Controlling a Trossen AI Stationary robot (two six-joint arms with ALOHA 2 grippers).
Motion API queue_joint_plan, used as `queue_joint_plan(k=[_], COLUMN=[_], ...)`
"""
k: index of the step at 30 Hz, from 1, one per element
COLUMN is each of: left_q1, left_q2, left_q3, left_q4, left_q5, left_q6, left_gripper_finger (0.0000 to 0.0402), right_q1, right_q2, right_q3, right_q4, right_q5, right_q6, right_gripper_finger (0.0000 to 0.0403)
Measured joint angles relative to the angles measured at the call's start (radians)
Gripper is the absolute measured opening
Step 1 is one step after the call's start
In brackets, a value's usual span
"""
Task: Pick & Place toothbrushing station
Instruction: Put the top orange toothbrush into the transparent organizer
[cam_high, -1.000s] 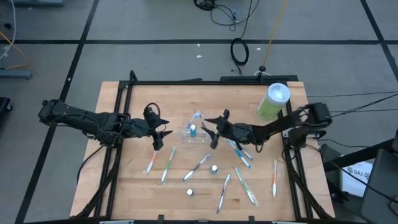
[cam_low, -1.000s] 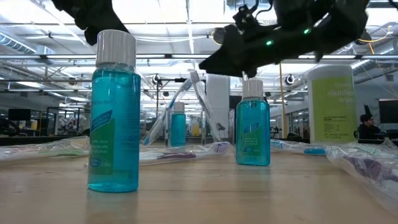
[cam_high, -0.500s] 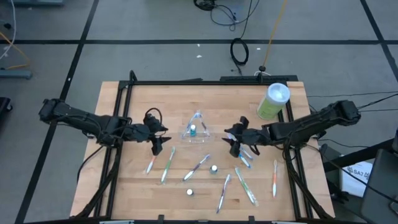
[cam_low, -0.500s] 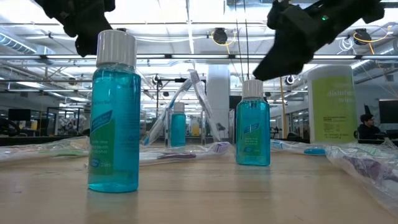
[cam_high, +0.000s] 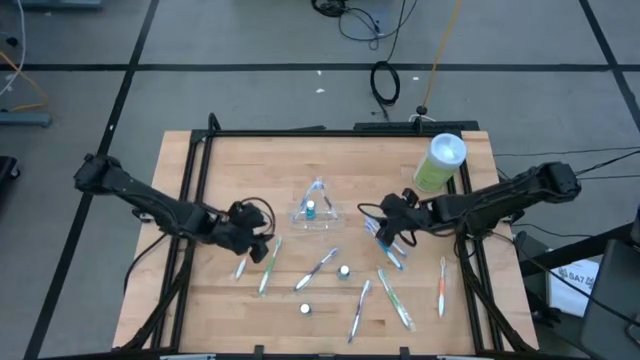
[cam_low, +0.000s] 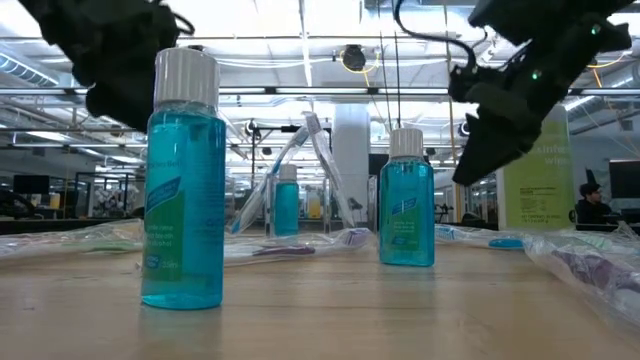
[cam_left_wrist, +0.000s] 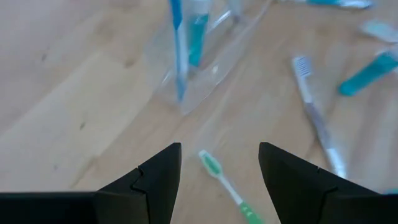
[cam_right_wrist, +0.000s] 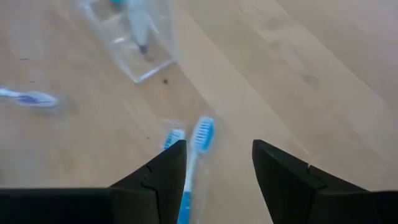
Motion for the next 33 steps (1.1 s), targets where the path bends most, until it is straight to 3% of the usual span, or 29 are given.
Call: queue_joint_plan(k=[9,14,24,33], left_q1=[-0.018,-0.019,-0.003,0.002], left_q2=[0.144,0.176,0.188,0.187], left_q3=[0.0,0.0,-0.044,-0.18], left_q4=[-0.156,-0.262,-0.223,-0.027], left_q5=[-0.02,0.059,0.083,0.112], left_q6=[-0.315,-0.443,-0.466,-0.502], left_gripper_finger=[0.0223,0.0223,0.0223,0.0223], right_q1=[-0.042,-0.042,-0.042,-0.042], right_q2=[0.0,0.0,0.0,0.0], right_q3=[-0.035,-0.035,-0.035,-0.035], right_q4=[0.047,0.095,0.103,0.104], right_q5=[-0.085,-0.08,-0.08,-0.08], right_q6=[0.012,-0.019,-0.023,-0.023], right_gripper_finger=[0.0173,0.0172,0.0171,0.0171])
